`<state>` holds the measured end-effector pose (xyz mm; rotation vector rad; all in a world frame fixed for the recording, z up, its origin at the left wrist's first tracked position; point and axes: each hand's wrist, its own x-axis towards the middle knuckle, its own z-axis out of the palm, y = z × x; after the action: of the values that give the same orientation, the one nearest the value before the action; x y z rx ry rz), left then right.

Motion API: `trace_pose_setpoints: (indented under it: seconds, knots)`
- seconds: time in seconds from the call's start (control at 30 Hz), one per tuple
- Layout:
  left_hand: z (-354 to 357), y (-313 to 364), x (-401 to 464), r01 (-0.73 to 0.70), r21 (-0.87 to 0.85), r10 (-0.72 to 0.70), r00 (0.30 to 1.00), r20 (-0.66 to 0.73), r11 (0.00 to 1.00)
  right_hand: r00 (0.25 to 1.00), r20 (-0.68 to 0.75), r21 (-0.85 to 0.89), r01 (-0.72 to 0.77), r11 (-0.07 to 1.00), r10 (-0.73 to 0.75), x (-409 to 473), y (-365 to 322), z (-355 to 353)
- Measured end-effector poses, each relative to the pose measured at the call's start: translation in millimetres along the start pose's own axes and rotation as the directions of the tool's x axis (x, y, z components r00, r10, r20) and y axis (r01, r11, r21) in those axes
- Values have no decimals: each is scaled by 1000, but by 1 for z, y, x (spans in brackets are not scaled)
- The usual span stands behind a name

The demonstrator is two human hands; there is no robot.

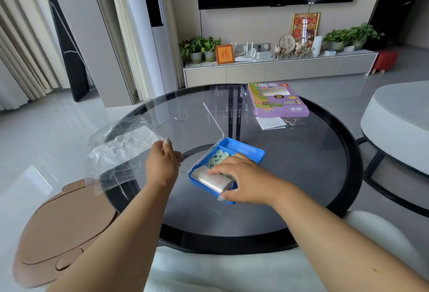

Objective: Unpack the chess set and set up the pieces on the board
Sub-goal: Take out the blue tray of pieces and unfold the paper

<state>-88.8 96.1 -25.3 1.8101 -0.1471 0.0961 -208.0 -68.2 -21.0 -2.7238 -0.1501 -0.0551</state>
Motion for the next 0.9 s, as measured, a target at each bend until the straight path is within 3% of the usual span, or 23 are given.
trace_pose_setpoints:
  seconds: [0.13,0.33,0.47,0.6,0.73,0.9]
  knots:
    - [-2,-8,4,19,65,-17,999,-28,998,999,-22,66,-34,997,36,4,-1,-1]
    - [-7,-19,12,116,248,-96,991,-91,962,974,-213,-41,-91,995,80,13,-6,-1]
    - [-10,-22,17,150,243,-127,986,-105,958,942,-284,68,-166,984,179,15,-4,2]
    - [-11,-19,19,70,179,-51,992,-111,981,892,-346,241,-215,947,290,14,0,5]
    - [-11,-6,12,-33,102,44,993,-109,994,796,-430,422,-241,874,427,14,6,-2]
    - [-7,6,-2,-134,89,140,988,-65,987,577,-463,802,-51,595,673,14,23,-13]
